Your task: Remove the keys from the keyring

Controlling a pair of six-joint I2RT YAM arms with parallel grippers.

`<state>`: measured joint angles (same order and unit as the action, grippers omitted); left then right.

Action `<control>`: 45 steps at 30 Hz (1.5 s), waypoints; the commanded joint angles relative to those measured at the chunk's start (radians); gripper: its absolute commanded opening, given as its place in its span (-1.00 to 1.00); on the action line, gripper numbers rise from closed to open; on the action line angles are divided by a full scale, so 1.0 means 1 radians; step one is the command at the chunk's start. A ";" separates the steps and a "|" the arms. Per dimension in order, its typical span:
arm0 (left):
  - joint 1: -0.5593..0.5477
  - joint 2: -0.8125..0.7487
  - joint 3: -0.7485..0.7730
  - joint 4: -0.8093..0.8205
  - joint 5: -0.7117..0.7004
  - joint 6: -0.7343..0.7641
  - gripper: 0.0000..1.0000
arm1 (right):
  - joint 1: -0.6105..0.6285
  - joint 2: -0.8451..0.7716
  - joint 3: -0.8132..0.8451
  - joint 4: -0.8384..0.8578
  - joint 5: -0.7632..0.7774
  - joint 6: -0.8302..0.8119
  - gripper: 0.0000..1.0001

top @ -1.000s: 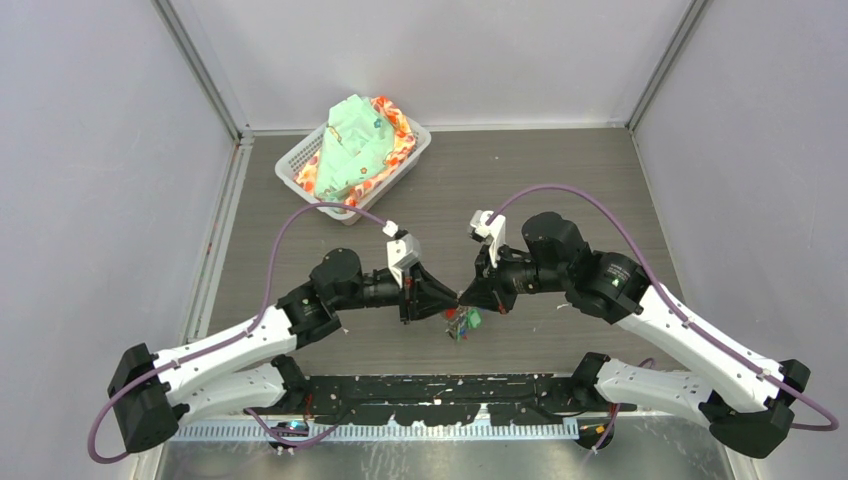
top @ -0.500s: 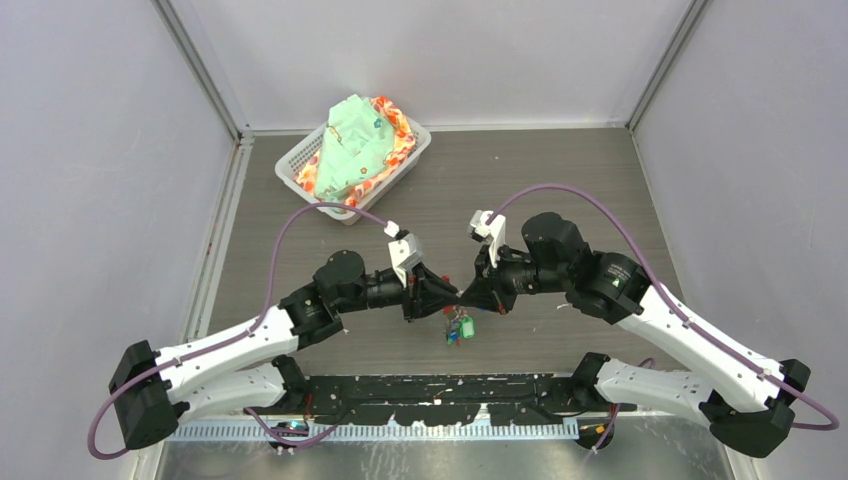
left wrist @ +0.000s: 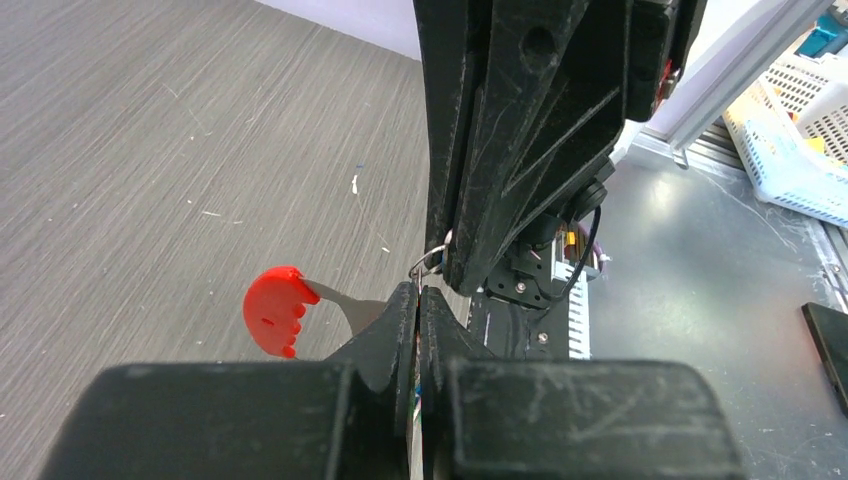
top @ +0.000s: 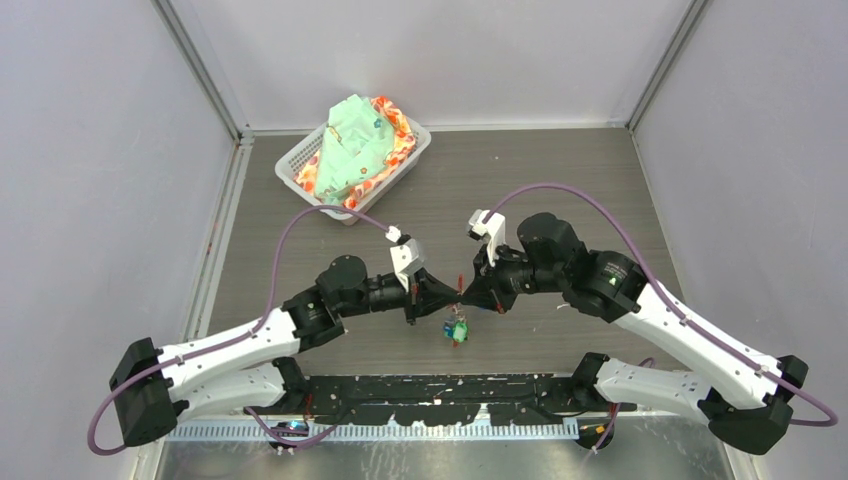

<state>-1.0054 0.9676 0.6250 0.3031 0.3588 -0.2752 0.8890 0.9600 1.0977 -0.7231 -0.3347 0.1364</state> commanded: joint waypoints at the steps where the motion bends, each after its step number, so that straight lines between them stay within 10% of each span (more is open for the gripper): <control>1: -0.007 -0.028 -0.057 0.090 -0.033 0.025 -0.99 | 0.005 -0.030 0.050 0.031 0.054 0.018 -0.98; 26: -0.050 -0.088 -0.247 0.338 -0.112 0.110 -0.99 | 0.004 -0.061 -0.058 0.071 0.204 0.071 -0.99; 45: -0.231 0.023 -0.167 0.100 -0.348 0.537 -0.99 | 0.004 -0.146 -0.240 0.574 0.467 -0.074 -0.98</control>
<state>-1.1801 0.9661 0.4477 0.5404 0.0257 0.1497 0.9237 0.8337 0.8291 -0.4088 -0.0731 0.1318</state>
